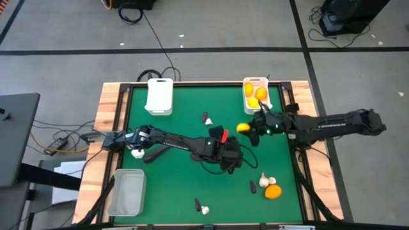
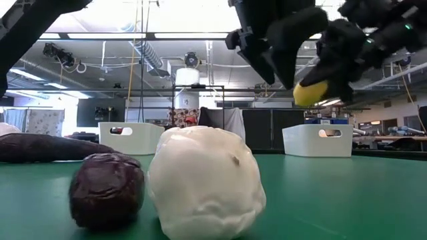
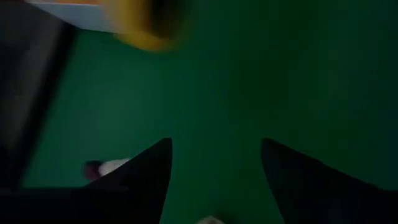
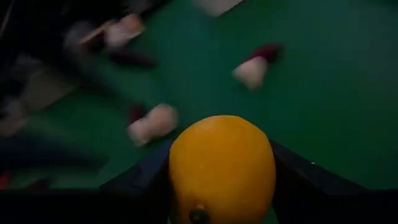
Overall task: Sort produce into baskets
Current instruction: Put the left lemon into the right white bin, then put the lemon into the right white bin
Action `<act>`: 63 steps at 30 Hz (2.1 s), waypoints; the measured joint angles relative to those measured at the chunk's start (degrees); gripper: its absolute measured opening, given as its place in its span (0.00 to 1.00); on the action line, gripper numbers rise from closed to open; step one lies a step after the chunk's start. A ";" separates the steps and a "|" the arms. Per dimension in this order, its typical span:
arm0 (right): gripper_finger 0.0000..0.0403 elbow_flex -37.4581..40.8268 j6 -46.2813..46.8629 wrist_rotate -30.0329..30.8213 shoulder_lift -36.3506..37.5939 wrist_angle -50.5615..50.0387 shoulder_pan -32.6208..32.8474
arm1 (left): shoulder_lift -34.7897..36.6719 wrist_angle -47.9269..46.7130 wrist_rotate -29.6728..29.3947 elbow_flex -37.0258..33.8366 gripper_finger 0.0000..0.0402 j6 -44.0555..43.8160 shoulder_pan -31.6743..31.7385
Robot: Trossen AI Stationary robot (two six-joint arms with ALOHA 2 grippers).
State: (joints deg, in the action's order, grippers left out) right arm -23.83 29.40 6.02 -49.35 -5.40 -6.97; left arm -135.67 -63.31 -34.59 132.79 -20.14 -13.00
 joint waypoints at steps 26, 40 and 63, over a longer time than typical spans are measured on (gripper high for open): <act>0.53 -19.78 -17.97 -0.37 -26.69 -32.33 -44.17 | -0.24 -3.76 10.87 0.02 0.63 9.86 -0.12; 0.86 -19.70 -19.72 -1.62 -27.64 -29.41 -44.21 | -0.31 4.74 10.82 0.02 0.63 12.39 0.43; 0.90 -19.67 -21.76 -15.58 10.67 -53.33 -27.35 | -11.41 50.85 28.44 0.07 0.63 27.04 -2.07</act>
State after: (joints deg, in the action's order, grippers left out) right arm -43.51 7.64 -9.56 -38.68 -58.73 -34.32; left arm -147.08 -12.46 -6.15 132.86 6.89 -15.07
